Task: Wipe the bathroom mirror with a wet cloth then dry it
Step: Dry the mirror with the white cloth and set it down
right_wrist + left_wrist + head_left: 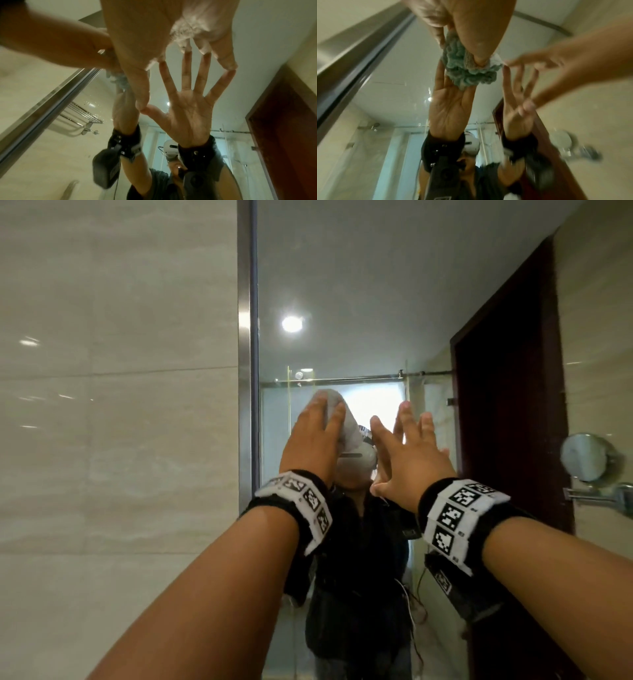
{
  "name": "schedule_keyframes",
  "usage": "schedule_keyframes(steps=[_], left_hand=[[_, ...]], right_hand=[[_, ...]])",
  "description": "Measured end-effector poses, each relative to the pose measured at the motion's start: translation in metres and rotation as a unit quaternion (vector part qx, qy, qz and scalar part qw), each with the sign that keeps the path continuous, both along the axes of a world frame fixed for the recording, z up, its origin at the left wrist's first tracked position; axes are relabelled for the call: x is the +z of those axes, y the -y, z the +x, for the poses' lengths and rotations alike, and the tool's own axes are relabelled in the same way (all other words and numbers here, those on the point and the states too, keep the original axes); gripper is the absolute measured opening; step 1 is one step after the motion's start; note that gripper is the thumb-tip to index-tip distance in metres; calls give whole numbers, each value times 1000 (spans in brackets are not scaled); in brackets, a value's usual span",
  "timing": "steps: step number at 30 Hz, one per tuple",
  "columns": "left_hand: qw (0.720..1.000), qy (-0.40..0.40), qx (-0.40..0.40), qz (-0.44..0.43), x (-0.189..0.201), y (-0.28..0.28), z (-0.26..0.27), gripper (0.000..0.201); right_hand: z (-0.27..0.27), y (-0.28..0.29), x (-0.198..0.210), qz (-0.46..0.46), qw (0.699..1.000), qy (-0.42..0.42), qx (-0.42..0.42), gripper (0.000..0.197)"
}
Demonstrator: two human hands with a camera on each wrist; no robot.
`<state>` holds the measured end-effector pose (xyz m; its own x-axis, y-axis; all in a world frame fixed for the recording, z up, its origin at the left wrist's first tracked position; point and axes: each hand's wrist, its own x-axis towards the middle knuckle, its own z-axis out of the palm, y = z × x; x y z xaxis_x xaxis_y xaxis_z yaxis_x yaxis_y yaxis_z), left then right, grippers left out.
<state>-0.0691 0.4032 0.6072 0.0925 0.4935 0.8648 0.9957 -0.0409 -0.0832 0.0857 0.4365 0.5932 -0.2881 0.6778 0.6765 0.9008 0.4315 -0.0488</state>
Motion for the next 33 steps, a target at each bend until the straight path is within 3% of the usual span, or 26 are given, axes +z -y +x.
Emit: schedule_keyframes(steps=[7,10,16,22,26,29,33], left_hand=[[992,-103,-11,-75,-67,1,-4,75],[992,-105,-10,-65,-54,7,-8,74],[1000,1,28,-6,-26,9,-9,79],[990,-90,86,-61,-90,-1,5,88],[989,-92,93,-72,-118,1,1,93],[987,-107,104,-63,-104,13,-1,88],[995,-25,81,-52,-76,21,-13,81]], right_hand=[[-1,-2,0,5,1000,-10,3,102],[-1,-1,0,4,1000,-9,2,105],[-1,-1,0,3,1000,-14,2,109],[-1,-3,-2,19,1000,-10,0,109],[1,2,-22,46,999,-11,-7,105],[3,5,-54,43,999,-13,-10,104],[4,-1,-72,1,1000,8,-11,111]])
